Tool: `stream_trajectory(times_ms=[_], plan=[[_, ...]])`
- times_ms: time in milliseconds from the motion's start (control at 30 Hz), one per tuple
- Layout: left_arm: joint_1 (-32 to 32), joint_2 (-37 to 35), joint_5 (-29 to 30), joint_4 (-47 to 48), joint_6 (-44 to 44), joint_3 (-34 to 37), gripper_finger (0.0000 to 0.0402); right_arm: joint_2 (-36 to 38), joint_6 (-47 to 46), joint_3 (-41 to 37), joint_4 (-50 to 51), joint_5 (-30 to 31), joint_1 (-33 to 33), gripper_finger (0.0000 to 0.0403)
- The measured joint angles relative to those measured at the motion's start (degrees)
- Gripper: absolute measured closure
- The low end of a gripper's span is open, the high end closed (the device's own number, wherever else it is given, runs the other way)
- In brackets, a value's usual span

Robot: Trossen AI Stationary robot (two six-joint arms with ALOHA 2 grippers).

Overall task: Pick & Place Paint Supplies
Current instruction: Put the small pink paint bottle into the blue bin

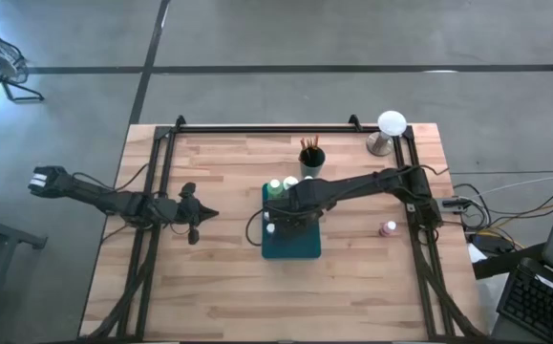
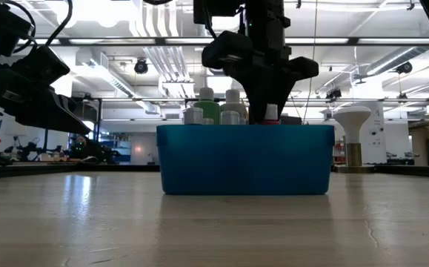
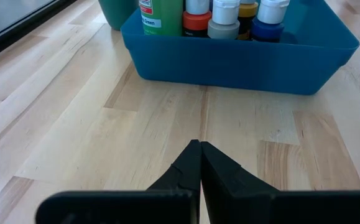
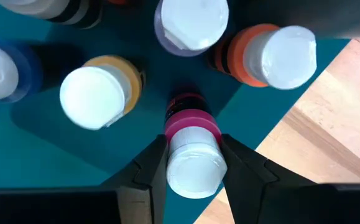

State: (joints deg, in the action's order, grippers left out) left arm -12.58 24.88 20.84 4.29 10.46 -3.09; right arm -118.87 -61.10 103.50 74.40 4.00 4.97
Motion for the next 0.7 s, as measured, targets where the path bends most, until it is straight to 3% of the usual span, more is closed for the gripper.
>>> stream_trajectory(times_ms=[700], plan=[[0.02, 0.0, 0.0, 0.0, 0.01, 0.0, 0.0394, 0.09, 2.41, -2.16, -2.81, -3.35, -1.46, 0.0289]])
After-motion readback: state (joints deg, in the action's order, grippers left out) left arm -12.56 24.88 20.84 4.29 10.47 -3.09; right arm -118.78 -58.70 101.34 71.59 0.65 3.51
